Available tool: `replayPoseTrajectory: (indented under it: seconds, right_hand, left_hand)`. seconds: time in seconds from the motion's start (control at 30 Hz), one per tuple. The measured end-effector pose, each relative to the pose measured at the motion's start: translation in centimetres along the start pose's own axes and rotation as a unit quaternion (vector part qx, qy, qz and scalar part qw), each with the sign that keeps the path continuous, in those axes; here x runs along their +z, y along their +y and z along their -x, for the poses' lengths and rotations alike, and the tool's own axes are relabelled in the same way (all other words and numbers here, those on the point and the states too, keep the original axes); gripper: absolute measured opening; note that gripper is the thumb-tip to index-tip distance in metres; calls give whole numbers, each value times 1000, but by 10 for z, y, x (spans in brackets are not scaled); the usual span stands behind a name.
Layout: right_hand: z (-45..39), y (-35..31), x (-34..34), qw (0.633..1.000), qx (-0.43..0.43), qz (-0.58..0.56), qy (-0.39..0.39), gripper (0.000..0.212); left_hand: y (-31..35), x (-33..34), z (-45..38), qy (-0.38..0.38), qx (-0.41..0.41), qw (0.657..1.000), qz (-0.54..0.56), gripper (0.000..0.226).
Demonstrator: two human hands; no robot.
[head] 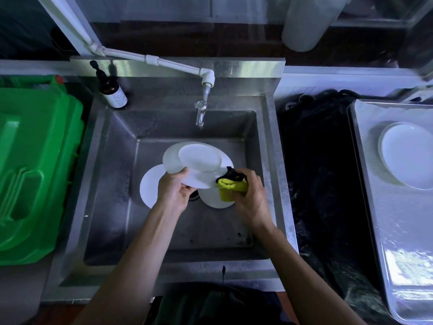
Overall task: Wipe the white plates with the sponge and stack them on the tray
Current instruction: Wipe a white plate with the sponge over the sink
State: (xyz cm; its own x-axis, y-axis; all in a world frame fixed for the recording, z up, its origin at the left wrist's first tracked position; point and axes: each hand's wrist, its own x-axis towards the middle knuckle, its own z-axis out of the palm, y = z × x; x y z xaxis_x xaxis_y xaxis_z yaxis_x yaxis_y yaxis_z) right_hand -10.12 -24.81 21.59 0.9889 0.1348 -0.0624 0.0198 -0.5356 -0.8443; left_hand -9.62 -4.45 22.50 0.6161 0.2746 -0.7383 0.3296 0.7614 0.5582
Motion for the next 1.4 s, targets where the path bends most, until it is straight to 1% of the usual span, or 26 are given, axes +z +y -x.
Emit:
replayPoseTrajectory:
  seconds: [0.07, 0.1, 0.13, 0.23, 0.37, 0.43, 0.5, 0.6, 0.7, 0.77, 0.93, 1.03, 1.2, 1.3, 1.4]
  right_hand:
    - [-4, -4, -1, 996, 62, -66, -10, 59]
    - [-5, -6, -1, 994, 72, -77, -14, 59]
    - [-6, -9, 0, 995, 66, -71, -18, 58]
    - [-8, -20, 5, 999, 9, -30, -36, 55]
    - [-13, -27, 14, 998, -54, -11, -29, 53]
    - [-13, -29, 19, 999, -45, -4, -30, 55]
    - [-11, -31, 23, 999, -42, -3, -21, 51]
    - [-7, -33, 31, 992, -98, 75, 6, 38]
    - [-2, -40, 39, 982, -113, 150, 17, 41]
    - [1, -45, 42, 981, -113, 155, 15, 42]
    - [17, -47, 48, 976, -131, 172, 4, 43]
    - [21, -43, 48, 984, -97, 150, 7, 42]
    - [6, -31, 37, 997, 10, 72, 25, 40]
    - [-5, -23, 32, 996, 71, 28, 35, 38]
    - [-14, -17, 30, 995, 94, 23, 23, 39]
  left_hand:
    - [0, -3, 1, 3, 7, 1000, -10, 41]
    - [-1, -3, 2, 3, 9, 1000, -17, 41]
    - [-3, -3, 3, 2, 11, 1000, -26, 41]
    - [-8, 0, 7, 0, 16, 998, -59, 36]
    - [-11, 1, 10, -21, 19, 996, -81, 35]
    - [-11, 1, 11, -27, 20, 996, -79, 35]
    - [-11, -1, 11, -29, 15, 997, -72, 36]
    - [-11, -3, 12, -28, 2, 998, -47, 38]
    - [-12, -3, 13, -24, 16, 999, -27, 42]
    - [-11, -3, 12, -23, 25, 999, -17, 43]
    - [-3, -6, 8, -21, 12, 1000, 6, 36]
    - [-2, -10, 7, -37, 19, 999, -10, 35]
    - [-1, -18, 8, -66, 24, 997, -22, 28]
    - [-1, -26, 7, -95, 24, 994, -53, 34]
    - [-2, -35, 9, -124, 24, 988, -93, 42]
